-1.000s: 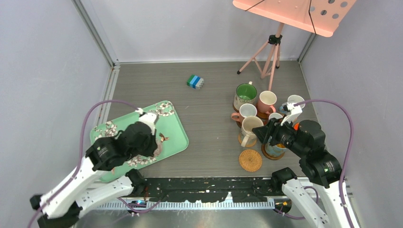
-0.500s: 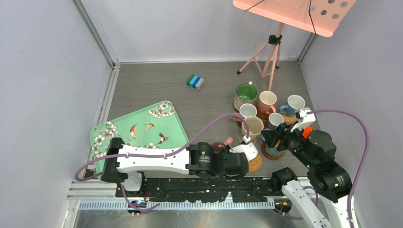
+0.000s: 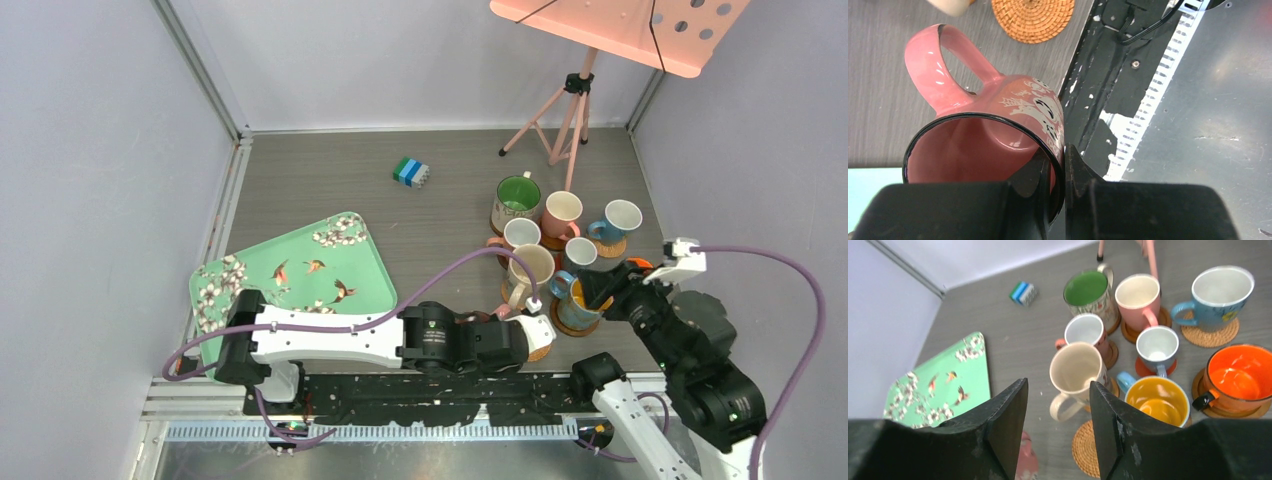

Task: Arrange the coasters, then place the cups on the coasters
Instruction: Place the cup on the coaster.

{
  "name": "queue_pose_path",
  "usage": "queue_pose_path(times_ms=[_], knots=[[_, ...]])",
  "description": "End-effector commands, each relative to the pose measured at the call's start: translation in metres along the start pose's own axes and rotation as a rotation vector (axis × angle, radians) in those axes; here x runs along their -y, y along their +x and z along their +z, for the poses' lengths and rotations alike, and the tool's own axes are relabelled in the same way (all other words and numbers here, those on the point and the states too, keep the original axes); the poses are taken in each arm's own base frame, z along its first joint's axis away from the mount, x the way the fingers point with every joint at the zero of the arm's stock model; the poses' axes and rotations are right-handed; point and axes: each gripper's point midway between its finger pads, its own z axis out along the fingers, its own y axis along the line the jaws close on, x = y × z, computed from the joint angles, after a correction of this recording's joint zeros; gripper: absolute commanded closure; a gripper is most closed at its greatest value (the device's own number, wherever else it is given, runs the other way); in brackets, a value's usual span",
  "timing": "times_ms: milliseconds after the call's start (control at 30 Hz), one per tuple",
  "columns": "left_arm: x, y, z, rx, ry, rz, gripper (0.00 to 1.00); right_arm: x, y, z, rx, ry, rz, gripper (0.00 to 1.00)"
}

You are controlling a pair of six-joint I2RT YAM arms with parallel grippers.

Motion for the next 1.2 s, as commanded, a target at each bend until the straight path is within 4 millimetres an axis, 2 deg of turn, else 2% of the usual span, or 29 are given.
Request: queue_pose_path(times_ms=[0, 233, 400, 533, 733, 1167], knots=[[0.016, -0.057, -0.004, 0.173, 0.062, -0.036, 1.00, -0.006, -0.049, -0.023, 0.161, 0.007, 0.051, 0.44], [0.030, -0.078, 0.022, 0.186, 0.102, -0.005, 1.00, -0.021, -0.083, -0.055, 0.264, -0.065, 0.055, 0.44], [0.043, -0.095, 0.031, 0.196, 0.139, 0.029, 1.00, -0.021, -0.103, -0.084, 0.363, -0.080, 0.067, 0.44], [0.044, -0.100, 0.040, 0.196, 0.140, 0.063, 1.00, -0.016, -0.114, -0.102, 0.430, -0.073, 0.080, 0.45], [0.032, -0.104, 0.052, 0.158, 0.115, 0.012, 1.00, -0.015, -0.114, -0.106, 0.437, -0.071, 0.081, 0.44], [0.030, -0.103, 0.081, 0.104, 0.089, 0.032, 1.00, -0.013, -0.119, -0.109, 0.457, -0.060, 0.069, 0.44]])
